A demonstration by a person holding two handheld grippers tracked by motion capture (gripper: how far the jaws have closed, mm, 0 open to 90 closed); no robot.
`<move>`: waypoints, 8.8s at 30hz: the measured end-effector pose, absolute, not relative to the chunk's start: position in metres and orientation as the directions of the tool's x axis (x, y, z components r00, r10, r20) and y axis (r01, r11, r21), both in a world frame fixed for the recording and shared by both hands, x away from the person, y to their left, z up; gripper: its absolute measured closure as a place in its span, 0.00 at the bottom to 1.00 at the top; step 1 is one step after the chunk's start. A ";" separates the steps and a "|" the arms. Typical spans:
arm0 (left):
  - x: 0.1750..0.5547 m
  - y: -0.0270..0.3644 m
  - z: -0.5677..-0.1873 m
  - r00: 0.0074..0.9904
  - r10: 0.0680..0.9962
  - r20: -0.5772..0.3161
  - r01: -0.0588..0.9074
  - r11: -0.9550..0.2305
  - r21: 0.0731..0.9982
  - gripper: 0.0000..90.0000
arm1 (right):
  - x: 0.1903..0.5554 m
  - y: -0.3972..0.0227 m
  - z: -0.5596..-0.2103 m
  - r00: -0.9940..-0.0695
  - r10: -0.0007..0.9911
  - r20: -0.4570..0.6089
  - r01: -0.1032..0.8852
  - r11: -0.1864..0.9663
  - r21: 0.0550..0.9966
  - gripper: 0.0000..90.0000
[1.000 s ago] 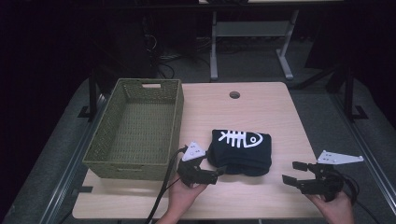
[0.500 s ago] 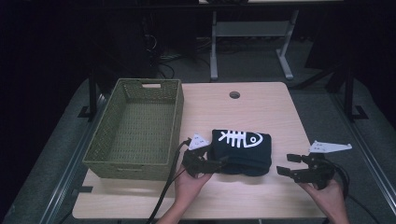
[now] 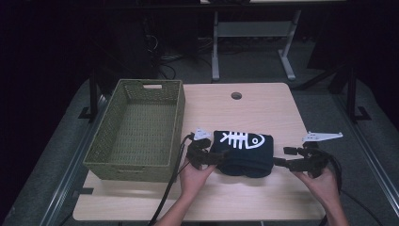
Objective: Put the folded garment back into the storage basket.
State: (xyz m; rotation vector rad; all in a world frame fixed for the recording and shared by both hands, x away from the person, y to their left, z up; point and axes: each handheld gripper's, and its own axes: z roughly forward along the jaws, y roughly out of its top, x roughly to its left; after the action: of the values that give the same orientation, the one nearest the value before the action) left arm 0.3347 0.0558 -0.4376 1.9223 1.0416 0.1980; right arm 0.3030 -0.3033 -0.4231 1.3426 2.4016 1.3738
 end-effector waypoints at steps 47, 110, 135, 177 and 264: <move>0.357 0.043 -0.470 0.588 0.726 -0.357 0.698 -0.231 0.678 0.47 | 0.346 -0.276 -0.471 -0.515 0.757 0.403 0.770 0.201 0.606 0.64; 0.340 0.047 -0.405 0.675 0.661 -0.327 0.611 -0.253 0.750 0.77 | 0.312 -0.278 -0.408 -0.550 0.747 0.373 0.691 0.157 0.706 0.82; 0.337 0.065 -0.382 0.690 0.644 -0.332 0.595 -0.243 0.766 0.77 | 0.310 -0.272 -0.386 -0.576 0.704 0.414 0.676 0.125 0.727 0.82; 0.341 0.130 -0.337 0.674 0.649 -0.353 0.594 -0.192 0.781 0.77 | 0.325 -0.216 -0.340 -0.653 0.642 0.401 0.622 0.153 0.768 0.82; 0.348 0.261 -0.301 0.605 0.734 -0.308 0.598 -0.164 0.785 0.76 | 0.373 -0.083 -0.309 -0.747 0.535 0.395 0.580 0.234 0.780 0.82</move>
State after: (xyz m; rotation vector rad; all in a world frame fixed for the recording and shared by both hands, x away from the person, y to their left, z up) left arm 0.3476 0.2608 -0.3012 1.8568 1.0722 0.1750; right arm 0.3730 -0.0832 -0.3089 1.1316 2.5022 1.6157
